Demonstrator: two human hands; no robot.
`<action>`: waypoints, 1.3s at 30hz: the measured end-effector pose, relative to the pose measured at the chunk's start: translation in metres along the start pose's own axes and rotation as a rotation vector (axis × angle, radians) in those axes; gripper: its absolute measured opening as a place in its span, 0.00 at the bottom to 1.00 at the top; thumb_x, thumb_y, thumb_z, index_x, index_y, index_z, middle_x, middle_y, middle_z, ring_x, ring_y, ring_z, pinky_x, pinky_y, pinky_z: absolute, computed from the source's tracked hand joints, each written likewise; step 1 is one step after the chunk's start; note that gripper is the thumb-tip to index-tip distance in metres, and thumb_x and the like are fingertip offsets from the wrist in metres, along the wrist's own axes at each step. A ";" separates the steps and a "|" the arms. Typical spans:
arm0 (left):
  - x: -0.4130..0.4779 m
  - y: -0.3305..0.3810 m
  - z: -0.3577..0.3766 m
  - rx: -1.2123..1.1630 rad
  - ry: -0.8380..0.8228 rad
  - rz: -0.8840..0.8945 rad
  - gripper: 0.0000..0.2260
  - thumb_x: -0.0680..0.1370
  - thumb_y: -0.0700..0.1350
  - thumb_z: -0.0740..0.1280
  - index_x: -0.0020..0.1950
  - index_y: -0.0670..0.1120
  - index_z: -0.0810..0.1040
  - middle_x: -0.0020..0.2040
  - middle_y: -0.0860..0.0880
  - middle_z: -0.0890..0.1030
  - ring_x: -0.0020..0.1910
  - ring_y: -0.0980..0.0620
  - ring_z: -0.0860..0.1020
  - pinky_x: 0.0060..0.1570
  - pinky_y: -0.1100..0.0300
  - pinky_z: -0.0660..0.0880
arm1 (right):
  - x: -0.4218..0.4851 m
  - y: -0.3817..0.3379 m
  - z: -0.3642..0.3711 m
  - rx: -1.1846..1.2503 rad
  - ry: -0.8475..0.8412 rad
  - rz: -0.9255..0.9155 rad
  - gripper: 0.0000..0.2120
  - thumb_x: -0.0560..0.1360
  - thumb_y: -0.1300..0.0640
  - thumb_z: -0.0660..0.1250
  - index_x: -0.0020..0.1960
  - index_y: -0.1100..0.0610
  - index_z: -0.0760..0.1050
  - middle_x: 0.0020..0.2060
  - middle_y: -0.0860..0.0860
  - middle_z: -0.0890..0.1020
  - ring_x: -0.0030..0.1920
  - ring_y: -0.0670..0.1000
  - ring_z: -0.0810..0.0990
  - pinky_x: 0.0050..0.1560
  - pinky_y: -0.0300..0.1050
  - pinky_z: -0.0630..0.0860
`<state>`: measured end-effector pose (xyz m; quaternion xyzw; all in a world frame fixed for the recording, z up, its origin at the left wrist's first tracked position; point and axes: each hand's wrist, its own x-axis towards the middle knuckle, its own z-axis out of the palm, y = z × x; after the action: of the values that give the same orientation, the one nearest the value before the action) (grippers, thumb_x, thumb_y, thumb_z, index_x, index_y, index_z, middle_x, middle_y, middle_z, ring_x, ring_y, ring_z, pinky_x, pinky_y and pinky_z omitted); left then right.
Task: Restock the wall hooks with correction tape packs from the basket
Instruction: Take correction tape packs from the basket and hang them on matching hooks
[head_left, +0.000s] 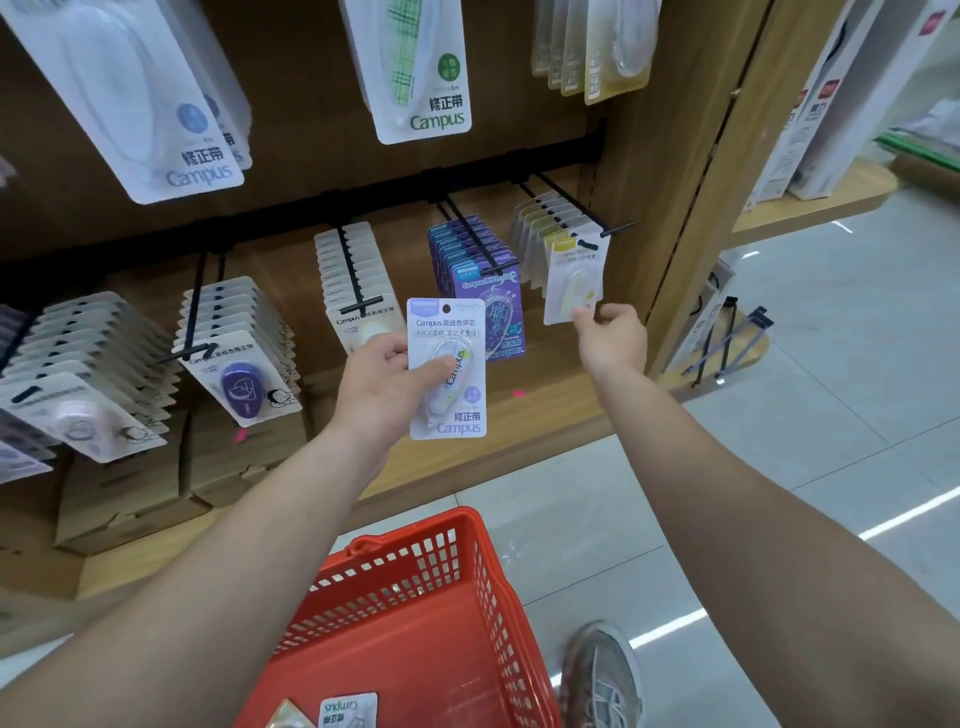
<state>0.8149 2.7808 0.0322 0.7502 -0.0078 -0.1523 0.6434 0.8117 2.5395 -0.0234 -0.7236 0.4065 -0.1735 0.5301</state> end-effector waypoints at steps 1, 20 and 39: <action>-0.002 -0.001 -0.001 0.000 -0.001 -0.004 0.13 0.77 0.42 0.75 0.60 0.45 0.80 0.53 0.51 0.87 0.47 0.54 0.87 0.36 0.62 0.82 | -0.014 0.002 0.000 0.061 -0.057 -0.022 0.16 0.80 0.47 0.68 0.63 0.54 0.77 0.60 0.53 0.81 0.56 0.55 0.81 0.61 0.51 0.77; -0.088 0.005 -0.103 0.327 0.042 0.108 0.10 0.75 0.50 0.77 0.54 0.54 0.82 0.45 0.53 0.87 0.49 0.53 0.85 0.53 0.53 0.81 | -0.195 -0.032 0.026 0.255 -0.751 -0.206 0.08 0.78 0.62 0.73 0.57 0.59 0.79 0.43 0.50 0.88 0.44 0.49 0.88 0.39 0.42 0.82; -0.177 -0.027 -0.395 1.018 0.363 -0.012 0.18 0.77 0.55 0.72 0.65 0.51 0.79 0.61 0.51 0.81 0.59 0.49 0.78 0.57 0.56 0.73 | -0.359 -0.103 0.286 -0.033 -0.954 -0.428 0.09 0.77 0.56 0.74 0.56 0.53 0.77 0.49 0.46 0.84 0.47 0.45 0.84 0.41 0.42 0.82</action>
<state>0.7354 3.2029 0.0940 0.9814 0.0349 -0.0009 0.1888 0.8291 3.0070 0.0272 -0.7972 -0.0345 0.0775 0.5977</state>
